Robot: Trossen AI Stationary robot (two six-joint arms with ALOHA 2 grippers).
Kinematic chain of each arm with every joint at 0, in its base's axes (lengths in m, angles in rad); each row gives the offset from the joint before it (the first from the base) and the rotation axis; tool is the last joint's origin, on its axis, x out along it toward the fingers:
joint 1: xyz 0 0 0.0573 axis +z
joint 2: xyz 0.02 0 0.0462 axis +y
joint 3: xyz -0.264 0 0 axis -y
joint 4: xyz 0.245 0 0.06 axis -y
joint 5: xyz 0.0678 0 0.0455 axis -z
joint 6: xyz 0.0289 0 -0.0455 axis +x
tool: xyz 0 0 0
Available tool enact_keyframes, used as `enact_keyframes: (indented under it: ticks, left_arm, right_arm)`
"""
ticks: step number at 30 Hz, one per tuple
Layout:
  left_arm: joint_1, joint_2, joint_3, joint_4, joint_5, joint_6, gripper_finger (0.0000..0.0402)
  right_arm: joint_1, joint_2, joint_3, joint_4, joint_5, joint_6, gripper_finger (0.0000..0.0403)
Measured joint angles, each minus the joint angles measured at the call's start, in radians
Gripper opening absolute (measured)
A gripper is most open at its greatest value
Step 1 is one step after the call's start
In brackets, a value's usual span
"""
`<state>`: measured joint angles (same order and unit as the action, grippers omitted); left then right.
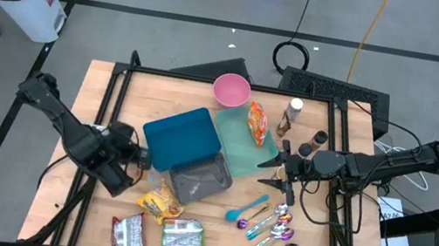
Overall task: Pick & Place Food Item
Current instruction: Put the blue noodle pack into the green bin
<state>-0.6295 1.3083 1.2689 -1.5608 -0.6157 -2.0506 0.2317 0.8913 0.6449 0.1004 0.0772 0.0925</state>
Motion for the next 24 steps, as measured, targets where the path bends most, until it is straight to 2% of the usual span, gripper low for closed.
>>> enact_keyframes:
  ticks: [7,11,13,16,20,24]
  left_arm:
    - [0.099,0.014,0.072,0.103,-0.26,0.266,0.0005]
    - [0.196,0.016,0.065,0.322,-0.39,0.559,0.0004]
    - [0.245,0.017,0.06,0.474,-0.434,0.76,0.0007]
    - [0.316,0.04,0.059,0.743,-0.447,1.11,0.0003]
    - [0.39,0.091,0.057,1.079,-0.393,1.505,0.0008]
    - [0.448,0.139,0.057,1.274,-0.297,1.717,0.0004]
  right_arm:
    - [0.0,0.019,0.0,0.101,0.0,0.0,0.0196]
    - [-0.004,0.082,0.001,0.252,0.007,-0.029,0.0196]
    - [-0.011,0.13,0.001,0.341,0.034,-0.066,0.0196]
    - [-0.032,0.195,0.001,0.43,0.091,-0.13,0.0204]
    - [-0.078,0.27,0.007,0.517,0.136,-0.124,0.0235]
    - [-0.108,0.342,0.083,0.489,0.137,-0.077,0.027]
